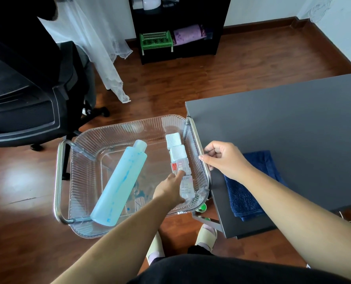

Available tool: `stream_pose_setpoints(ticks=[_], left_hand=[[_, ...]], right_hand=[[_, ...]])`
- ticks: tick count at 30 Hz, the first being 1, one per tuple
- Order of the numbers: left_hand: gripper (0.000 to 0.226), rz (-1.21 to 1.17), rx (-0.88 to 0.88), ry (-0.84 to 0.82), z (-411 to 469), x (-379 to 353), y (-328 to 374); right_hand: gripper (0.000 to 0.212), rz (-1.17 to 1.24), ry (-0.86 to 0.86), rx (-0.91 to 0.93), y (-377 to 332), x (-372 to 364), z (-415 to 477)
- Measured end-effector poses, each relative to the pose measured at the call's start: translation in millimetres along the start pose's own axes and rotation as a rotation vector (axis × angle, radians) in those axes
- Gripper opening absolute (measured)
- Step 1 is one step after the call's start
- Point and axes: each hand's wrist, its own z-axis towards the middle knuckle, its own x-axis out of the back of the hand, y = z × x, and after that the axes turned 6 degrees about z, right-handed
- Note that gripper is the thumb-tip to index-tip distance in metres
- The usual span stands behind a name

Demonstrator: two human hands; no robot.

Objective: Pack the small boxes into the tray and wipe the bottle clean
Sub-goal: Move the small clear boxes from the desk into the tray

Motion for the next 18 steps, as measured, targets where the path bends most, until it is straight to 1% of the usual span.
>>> stream_pose_setpoints(ticks=[4, 11, 14, 18], left_hand=[[0.07, 0.08, -0.035, 0.022, 1.8, -1.5, 0.5], [0.069, 0.019, -0.009, 0.032, 3.6, -8.6, 1.6], [0.064, 0.048, -0.009, 0.012, 4.8, -9.7, 3.9], [0.062, 0.076, 0.005, 0.029, 4.7, -11.0, 6.1]], right_hand=[[0.013, -0.007, 0.002, -0.001, -0.4, 0.1, 0.4], [0.014, -0.002, -0.004, -0.008, -0.6, 0.6, 0.2], [0.015, 0.0, -0.007, -0.012, -0.6, 0.6, 0.4], [0.015, 0.006, -0.008, -0.014, 0.5, 0.7, 0.8]])
